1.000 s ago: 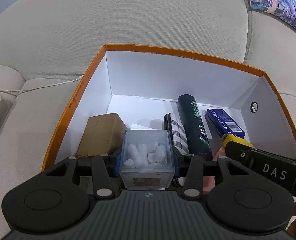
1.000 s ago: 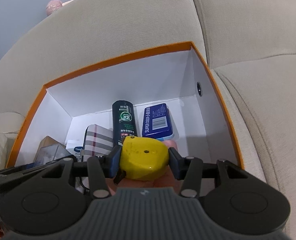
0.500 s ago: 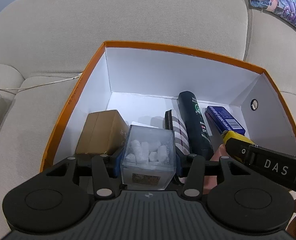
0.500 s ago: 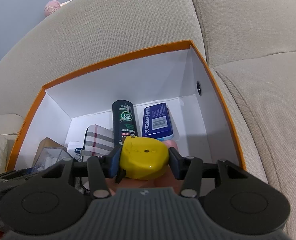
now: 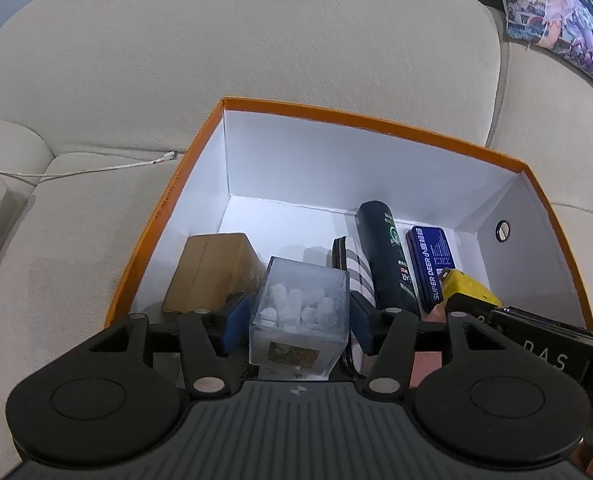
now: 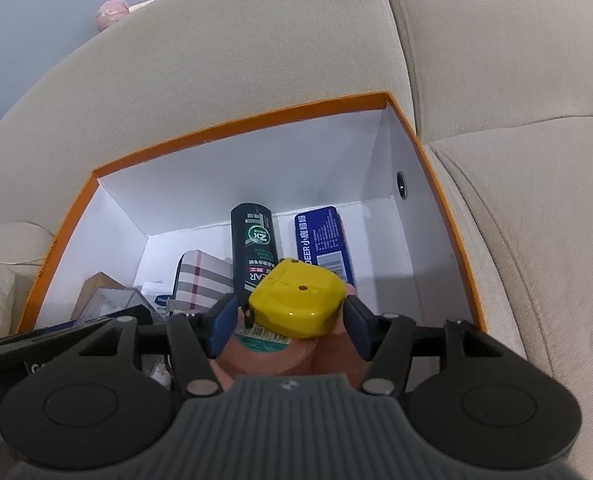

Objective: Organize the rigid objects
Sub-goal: 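Lower the cotton cube into the shoebox with the left tool while the right tool releases the tape measure inside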

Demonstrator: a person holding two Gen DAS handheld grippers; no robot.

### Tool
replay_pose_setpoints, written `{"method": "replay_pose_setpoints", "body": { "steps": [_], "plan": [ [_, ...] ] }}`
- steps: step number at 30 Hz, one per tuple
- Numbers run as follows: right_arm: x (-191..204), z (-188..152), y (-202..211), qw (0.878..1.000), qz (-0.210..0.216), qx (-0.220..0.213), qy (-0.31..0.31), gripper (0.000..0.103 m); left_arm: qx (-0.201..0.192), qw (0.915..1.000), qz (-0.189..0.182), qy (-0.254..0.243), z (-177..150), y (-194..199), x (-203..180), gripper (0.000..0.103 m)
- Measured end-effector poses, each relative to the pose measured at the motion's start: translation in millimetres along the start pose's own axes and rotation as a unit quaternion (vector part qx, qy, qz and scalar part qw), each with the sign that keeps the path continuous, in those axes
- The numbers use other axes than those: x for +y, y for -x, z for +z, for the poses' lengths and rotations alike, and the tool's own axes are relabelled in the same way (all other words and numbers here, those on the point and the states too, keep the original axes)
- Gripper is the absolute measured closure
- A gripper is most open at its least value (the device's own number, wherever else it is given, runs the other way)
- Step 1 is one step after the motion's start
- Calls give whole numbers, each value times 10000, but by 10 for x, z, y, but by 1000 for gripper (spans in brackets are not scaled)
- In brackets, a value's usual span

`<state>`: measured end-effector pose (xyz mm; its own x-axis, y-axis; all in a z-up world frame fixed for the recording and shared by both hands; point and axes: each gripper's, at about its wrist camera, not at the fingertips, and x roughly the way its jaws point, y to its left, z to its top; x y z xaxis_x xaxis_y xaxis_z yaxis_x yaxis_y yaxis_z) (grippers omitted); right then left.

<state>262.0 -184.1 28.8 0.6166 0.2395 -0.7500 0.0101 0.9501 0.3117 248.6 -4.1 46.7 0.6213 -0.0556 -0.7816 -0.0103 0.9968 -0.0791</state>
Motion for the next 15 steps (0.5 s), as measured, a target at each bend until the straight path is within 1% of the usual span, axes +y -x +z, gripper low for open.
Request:
{"method": "replay_pose_setpoints", "body": {
  "steps": [4, 9, 15],
  "plan": [
    [-1, -7, 45, 10000, 3, -42, 12, 41, -55, 10000, -2, 66, 15, 49, 10, 37],
    [6, -7, 127, 10000, 42, -58, 44, 40, -152, 9998, 47, 127, 23, 136, 27, 28],
    [34, -3, 247, 9999, 46, -105, 117, 37, -210, 9996, 121, 162, 41, 240, 51, 28]
  ]
}}
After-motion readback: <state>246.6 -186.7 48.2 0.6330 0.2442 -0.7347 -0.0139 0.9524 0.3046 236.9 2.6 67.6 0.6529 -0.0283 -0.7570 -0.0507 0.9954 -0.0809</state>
